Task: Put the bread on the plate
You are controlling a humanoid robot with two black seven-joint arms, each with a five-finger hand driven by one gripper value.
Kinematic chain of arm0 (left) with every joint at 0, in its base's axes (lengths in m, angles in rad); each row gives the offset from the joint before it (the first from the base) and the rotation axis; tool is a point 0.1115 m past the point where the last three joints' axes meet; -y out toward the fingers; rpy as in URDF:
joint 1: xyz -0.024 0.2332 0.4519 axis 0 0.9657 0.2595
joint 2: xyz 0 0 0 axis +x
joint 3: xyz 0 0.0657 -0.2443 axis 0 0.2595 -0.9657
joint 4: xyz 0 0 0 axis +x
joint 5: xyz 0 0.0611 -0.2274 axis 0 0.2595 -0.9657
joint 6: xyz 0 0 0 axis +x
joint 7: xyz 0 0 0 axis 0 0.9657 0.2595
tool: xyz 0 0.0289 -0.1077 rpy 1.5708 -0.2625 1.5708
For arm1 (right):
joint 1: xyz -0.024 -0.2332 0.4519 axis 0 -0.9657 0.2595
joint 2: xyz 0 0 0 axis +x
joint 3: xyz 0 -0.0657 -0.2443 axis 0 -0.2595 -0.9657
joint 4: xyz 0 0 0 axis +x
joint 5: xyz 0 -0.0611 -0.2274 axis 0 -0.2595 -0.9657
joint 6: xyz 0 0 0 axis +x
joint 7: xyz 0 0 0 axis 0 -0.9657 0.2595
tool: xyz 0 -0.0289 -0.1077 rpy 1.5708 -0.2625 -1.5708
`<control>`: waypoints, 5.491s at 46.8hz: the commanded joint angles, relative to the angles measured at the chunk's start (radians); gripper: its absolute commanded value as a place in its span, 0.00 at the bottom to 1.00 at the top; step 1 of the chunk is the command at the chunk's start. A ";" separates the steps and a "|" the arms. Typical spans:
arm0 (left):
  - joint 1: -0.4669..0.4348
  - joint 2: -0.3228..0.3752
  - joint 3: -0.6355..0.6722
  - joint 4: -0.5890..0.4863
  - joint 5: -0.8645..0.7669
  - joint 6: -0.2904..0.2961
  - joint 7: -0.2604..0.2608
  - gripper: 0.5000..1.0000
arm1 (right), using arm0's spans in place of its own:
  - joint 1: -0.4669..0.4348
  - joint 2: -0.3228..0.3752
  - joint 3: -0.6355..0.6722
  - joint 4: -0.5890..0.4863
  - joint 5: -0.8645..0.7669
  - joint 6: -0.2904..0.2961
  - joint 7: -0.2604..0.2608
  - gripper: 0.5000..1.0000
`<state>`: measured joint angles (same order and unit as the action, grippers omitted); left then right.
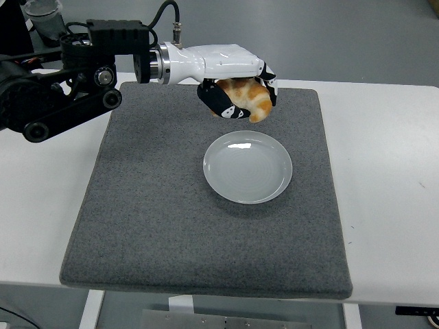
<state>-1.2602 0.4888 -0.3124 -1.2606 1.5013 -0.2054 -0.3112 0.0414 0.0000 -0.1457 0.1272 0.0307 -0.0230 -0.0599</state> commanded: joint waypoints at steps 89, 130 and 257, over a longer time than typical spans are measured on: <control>0.266 -0.217 0.065 0.273 0.206 0.184 0.000 0.00 | 0.000 0.000 0.000 0.000 0.000 0.000 -0.001 0.86; 0.269 -0.219 0.061 0.268 0.188 0.184 0.000 0.76 | 0.000 0.000 0.000 0.000 0.000 0.000 0.000 0.86; 0.367 0.267 -0.131 0.328 -1.754 -0.215 0.130 1.00 | -0.002 0.000 -0.002 0.008 0.005 0.003 0.003 0.86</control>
<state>-0.8913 0.7604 -0.4427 -0.9310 -0.2533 -0.4201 -0.1854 0.0399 0.0000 -0.1480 0.1349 0.0354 -0.0164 -0.0576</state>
